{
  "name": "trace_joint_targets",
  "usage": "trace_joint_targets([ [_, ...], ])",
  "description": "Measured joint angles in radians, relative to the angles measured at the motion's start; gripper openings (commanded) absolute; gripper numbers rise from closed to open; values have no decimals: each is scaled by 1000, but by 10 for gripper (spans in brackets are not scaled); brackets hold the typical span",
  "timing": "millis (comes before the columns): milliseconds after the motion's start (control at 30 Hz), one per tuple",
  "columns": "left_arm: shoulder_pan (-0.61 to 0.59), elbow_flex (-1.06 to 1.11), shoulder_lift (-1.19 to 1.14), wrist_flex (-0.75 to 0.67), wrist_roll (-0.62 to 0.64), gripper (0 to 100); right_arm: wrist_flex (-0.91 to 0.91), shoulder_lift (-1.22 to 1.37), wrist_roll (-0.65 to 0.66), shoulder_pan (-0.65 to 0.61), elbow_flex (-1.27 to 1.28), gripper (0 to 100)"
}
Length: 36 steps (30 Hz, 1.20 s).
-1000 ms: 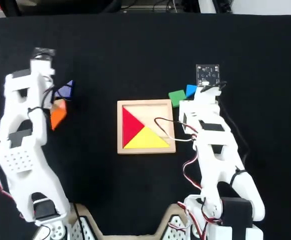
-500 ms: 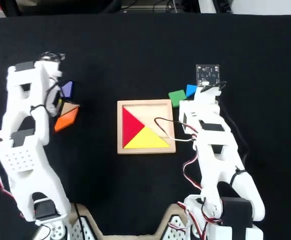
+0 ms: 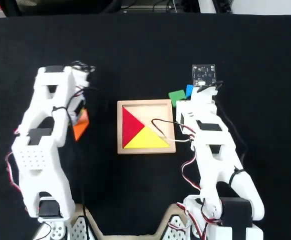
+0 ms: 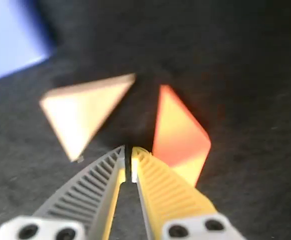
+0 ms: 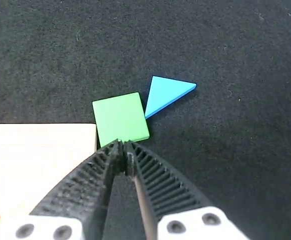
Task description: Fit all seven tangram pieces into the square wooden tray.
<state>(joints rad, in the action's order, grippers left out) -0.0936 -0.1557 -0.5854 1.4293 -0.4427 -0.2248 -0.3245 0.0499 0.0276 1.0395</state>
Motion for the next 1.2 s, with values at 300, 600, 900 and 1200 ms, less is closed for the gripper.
trace_joint_targets([
  [300, 161, -75, -2, 120, 147, 29, 0, 0, 0, -2, 0, 15],
  [600, 169, -259, -2, 305, -129, 67, 0, 0, 0, -2, 0, 15],
  [900, 170, -244, -2, 310, -379, 149, 0, -2, 55, -2, 0, 15],
  [1200, 195, -143, 233, 310, -368, 126, 0, -3, 55, -2, 0, 15],
])
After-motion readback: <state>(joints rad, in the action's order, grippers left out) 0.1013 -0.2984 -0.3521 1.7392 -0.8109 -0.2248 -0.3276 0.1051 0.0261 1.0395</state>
